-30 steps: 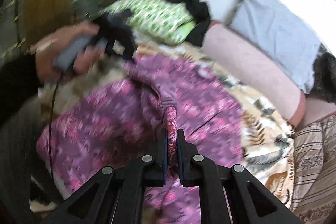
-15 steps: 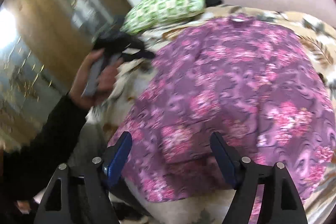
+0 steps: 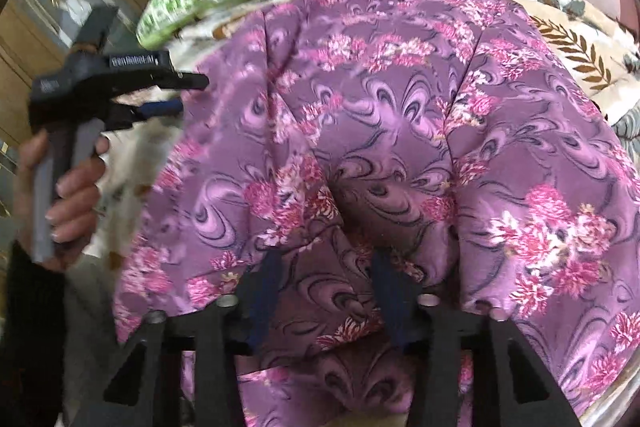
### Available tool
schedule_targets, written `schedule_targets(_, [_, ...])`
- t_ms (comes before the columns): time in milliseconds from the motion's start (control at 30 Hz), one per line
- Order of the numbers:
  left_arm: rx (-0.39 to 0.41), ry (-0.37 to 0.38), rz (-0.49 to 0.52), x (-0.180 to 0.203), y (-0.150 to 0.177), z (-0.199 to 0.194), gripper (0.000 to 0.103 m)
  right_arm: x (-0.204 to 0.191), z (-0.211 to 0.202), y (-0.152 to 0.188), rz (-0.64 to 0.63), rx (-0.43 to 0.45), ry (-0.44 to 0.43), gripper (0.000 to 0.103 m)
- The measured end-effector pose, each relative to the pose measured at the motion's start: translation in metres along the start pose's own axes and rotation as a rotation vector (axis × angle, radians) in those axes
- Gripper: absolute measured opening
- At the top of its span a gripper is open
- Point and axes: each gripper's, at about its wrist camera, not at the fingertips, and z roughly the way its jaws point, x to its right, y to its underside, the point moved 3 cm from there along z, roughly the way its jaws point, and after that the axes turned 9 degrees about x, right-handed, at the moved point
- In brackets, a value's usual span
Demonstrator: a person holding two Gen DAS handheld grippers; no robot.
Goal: Fold small clothes
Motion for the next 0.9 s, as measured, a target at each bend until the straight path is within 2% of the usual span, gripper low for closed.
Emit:
schedule_targets(100, [0.009, -0.001, -0.003, -0.001, 0.000, -0.002, 0.059, 0.001, -0.007, 0.004, -0.006, 0.015, 0.007, 0.016])
schedule_targets(200, [0.005, 0.000, -0.002, -0.001, 0.000, -0.001, 0.059, 0.002, -0.022, 0.004, 0.005, 0.045, -0.007, 0.012])
schedule_targets(900, [0.020, -0.017, 0.028, 0.004, -0.001, -0.003, 0.059, 0.004, -0.071, -0.017, 0.072, 0.218, -0.058, 0.011])
